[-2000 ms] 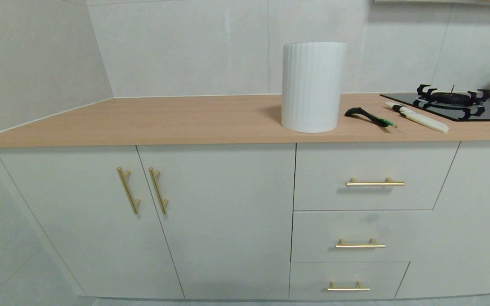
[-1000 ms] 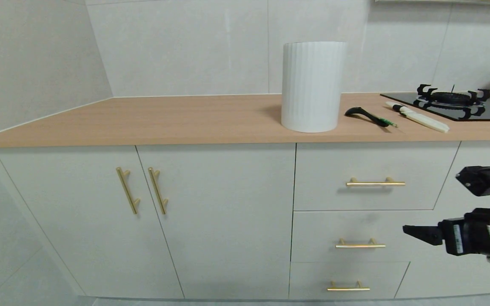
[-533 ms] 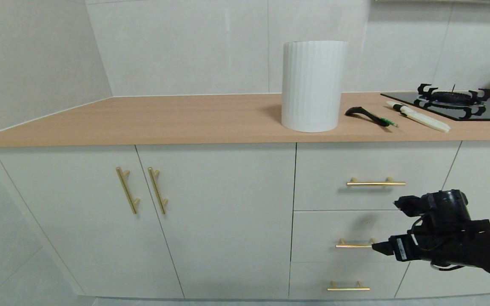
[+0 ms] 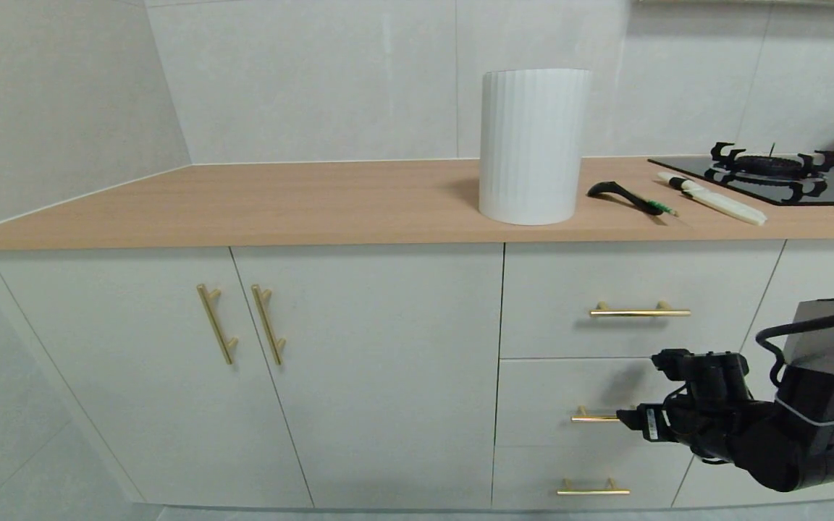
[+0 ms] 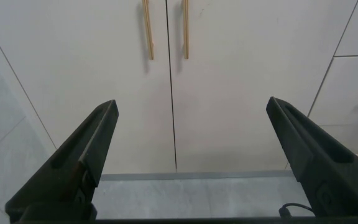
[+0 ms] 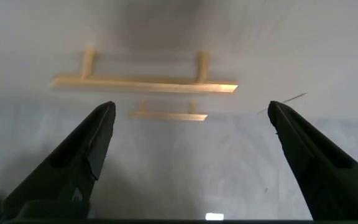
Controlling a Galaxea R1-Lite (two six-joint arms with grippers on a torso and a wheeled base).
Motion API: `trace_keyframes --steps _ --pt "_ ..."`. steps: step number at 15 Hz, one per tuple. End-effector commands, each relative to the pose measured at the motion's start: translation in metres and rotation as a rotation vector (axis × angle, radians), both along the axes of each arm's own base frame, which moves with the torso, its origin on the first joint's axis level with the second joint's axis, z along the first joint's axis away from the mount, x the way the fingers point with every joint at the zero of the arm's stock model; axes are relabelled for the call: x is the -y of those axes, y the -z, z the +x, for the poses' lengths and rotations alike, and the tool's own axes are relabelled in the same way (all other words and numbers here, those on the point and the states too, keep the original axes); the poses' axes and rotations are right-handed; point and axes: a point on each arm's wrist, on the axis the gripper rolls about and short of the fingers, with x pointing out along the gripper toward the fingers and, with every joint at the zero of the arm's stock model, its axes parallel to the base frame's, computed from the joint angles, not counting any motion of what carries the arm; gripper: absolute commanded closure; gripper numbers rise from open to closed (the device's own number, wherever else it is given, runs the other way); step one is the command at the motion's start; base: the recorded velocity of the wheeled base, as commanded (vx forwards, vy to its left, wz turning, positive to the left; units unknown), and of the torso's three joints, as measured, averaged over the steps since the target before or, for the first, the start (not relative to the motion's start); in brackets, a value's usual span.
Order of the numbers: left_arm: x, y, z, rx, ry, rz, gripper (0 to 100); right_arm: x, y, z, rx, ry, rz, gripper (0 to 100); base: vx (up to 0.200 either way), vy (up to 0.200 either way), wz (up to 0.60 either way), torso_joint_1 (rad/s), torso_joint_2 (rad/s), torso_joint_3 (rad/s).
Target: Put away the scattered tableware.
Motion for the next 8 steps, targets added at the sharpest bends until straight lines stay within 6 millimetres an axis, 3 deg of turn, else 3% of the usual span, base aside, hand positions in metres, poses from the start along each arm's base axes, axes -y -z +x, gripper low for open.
trace_keyframes --steps 1,8 --pt "0.0 0.0 0.0 0.0 0.0 0.0 0 -0.001 0.023 0.002 -0.027 0.008 -0.013 0 0.0 0.0 0.0 0.0 0.0 0.0" --pt "0.0 0.0 0.0 0.0 0.0 0.0 0 -0.008 0.024 0.019 0.03 0.056 -0.004 0 0.0 0.0 0.0 0.0 0.0 0.0"
